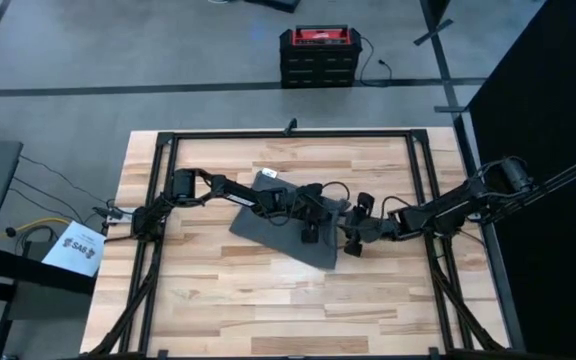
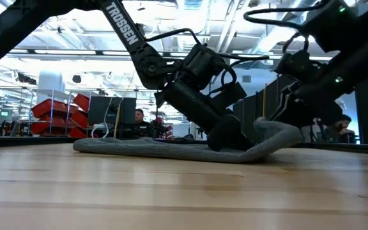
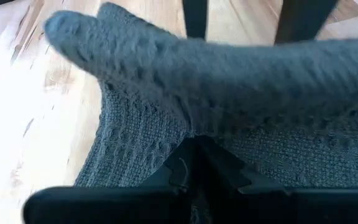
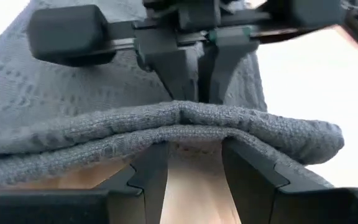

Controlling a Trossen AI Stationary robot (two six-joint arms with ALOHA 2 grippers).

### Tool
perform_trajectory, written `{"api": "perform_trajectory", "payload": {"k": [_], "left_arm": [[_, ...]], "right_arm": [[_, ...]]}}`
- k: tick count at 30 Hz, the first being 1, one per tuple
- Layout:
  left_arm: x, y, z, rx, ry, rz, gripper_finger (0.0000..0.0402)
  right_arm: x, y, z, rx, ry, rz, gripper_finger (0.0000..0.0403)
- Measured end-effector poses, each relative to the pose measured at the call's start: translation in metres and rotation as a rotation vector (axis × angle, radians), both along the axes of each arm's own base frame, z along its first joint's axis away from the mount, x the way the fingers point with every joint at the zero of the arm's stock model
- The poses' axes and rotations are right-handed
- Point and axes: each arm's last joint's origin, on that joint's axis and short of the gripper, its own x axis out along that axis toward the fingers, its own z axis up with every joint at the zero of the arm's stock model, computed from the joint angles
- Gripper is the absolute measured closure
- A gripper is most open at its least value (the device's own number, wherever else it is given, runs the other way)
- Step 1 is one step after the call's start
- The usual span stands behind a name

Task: Roll towel
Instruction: Roll the gray towel

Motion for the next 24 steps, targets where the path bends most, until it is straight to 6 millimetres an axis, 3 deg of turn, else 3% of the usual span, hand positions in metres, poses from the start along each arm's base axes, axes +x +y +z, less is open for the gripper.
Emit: {"api": "perform_trajectory", "payload": {"k": [7,18,24], "left_arm": [[0.0,0.0,0.0,0.002,0.0,-0.002,0.0386],[-0.001,0.0,-0.001,0.008,0.006,-0.006,0.0386],[-0.001,0.002,-0.001,0.01,0.005,-0.004,0.0386]], "right_arm": [[0.007,-0.013,-0.008,-0.02,0.034,0.007,0.0262],[0.015,-0.029,-0.002,-0.096,-0.015,0.013,0.0262],[0.022,-0.031,-0.005,-0.008,-0.06,0.132,0.0262]]}}
